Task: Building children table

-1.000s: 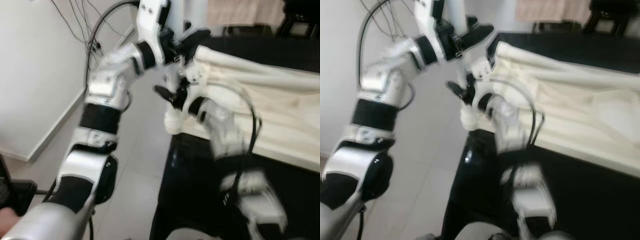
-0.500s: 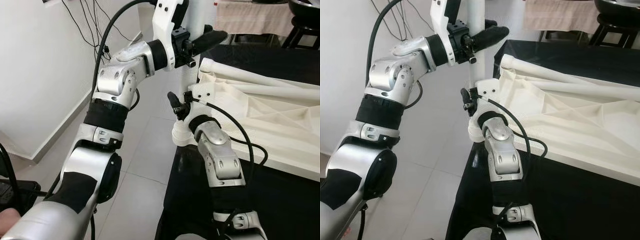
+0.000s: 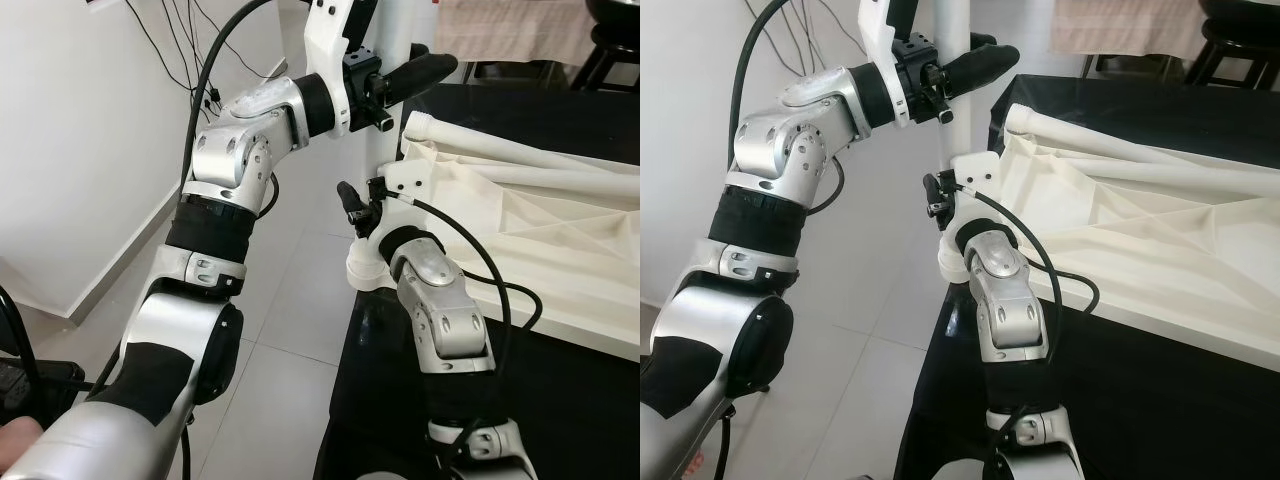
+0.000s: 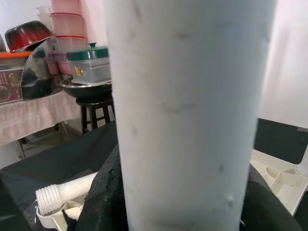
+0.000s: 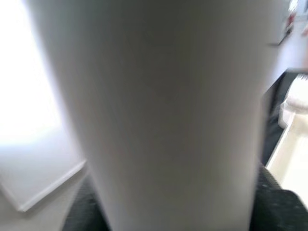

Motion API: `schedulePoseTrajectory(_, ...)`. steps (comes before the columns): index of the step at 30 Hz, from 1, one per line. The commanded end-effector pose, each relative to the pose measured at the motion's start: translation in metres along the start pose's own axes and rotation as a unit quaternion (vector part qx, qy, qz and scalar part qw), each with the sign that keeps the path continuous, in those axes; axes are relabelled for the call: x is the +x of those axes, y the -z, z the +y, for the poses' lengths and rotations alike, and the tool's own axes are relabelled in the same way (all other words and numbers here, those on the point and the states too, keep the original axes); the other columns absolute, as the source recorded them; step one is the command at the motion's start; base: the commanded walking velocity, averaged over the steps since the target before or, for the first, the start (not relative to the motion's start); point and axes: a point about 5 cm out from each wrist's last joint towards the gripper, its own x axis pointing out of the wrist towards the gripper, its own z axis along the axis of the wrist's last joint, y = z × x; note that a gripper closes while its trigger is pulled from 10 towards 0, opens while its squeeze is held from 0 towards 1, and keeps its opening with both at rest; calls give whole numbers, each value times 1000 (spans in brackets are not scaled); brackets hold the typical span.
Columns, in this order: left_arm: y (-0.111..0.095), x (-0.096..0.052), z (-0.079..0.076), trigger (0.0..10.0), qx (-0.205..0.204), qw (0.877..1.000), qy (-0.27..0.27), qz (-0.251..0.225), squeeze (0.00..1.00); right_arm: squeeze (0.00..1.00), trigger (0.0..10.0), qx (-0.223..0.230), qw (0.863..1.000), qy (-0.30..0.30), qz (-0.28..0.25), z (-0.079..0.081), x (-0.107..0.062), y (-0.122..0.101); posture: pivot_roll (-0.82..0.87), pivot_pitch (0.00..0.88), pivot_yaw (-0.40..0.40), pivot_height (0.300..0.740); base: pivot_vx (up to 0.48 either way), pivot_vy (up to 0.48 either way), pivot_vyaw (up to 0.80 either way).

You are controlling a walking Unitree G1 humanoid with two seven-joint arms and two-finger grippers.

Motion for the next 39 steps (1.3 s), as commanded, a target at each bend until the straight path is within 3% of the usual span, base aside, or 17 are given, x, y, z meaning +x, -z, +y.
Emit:
schedulePoseTrajectory(1,7,11,-16,0,-9,998,68,12,0,1000,10000,25,998,-52,38,4,12,12,-39,87,73,740,0,0,0)
schedulePoseTrajectory(4,8,10,-15,0,-8,997,72,13,0,1000,10000,21,992,-124,4,1,20,-4,-40,86,73,740,0,0,0)
schedulePoseTrajectory(5,8,11,-15,0,-7,997,75,13,0,1000,10000,-9,978,-206,-23,-4,27,-20,-38,83,76,740,0,0,0)
schedulePoseTrajectory(6,8,11,-16,0,-6,997,78,13,0,125,10000,-44,964,-260,-33,-9,30,-29,-34,85,74,740,0,0,0)
schedulePoseTrajectory(7,8,11,-16,0,-6,997,78,13,0,125,10000,-44,964,-260,-33,-9,30,-29,-34,85,74,740,0,0,0)
schedulePoseTrajectory(8,8,11,-16,0,-6,997,80,13,0,0,10000,-71,951,-301,-26,-12,32,-30,-34,85,74,740,0,0,0)
schedulePoseTrajectory(11,8,11,-16,0,-6,997,80,13,0,0,10000,-71,951,-301,-26,-12,32,-30,-34,85,74,740,0,0,0)
schedulePoseTrajectory(12,8,12,-17,0,-5,997,82,12,0,0,10000,-93,941,-324,-16,-12,34,-28,-24,87,77,740,0,0,0)
schedulePoseTrajectory(17,7,13,-19,0,-4,996,85,12,0,0,10000,-102,927,-362,-3,-5,42,-24,-12,89,82,740,0,0,0)
schedulePoseTrajectory(18,6,13,-20,0,-4,996,86,12,0,0,3922,-98,924,-369,-4,-3,43,-26,-11,90,83,740,0,0,0)
schedulePoseTrajectory(20,6,13,-20,0,-4,996,86,12,0,0,3922,-96,923,-374,-4,-3,44,-27,-11,90,83,740,0,0,0)
schedulePoseTrajectory(21,6,14,-21,0,-4,996,87,12,0,0,0,-90,920,-382,-6,-2,46,-28,-7,91,82,740,0,0,0)
schedulePoseTrajectory(28,6,15,-20,0,-4,996,84,9,0,0,0,-85,908,-411,-9,-3,49,-30,-14,94,76,740,0,0,0)
schedulePoseTrajectory(35,6,15,-20,0,-6,997,80,3,0,0,0,-90,909,-407,-8,-7,49,-26,-20,94,72,740,0,0,0)
schedulePoseTrajectory(36,5,14,-18,7333,-4,998,70,-1,1000,0,0,-95,915,-391,-6,-12,49,-24,-24,94,69,740,0,0,0)
schedulePoseTrajectory(38,4,14,-17,7333,-3,998,63,-4,1000,0,0,-100,919,-381,-5,-15,49,-22,-24,94,69,740,0,0,0)
schedulePoseTrajectory(39,3,12,-16,10000,-3,998,59,-7,1000,0,0,-105,927,-360,0,-20,49,-20,-35,97,63,740,0,0,0)
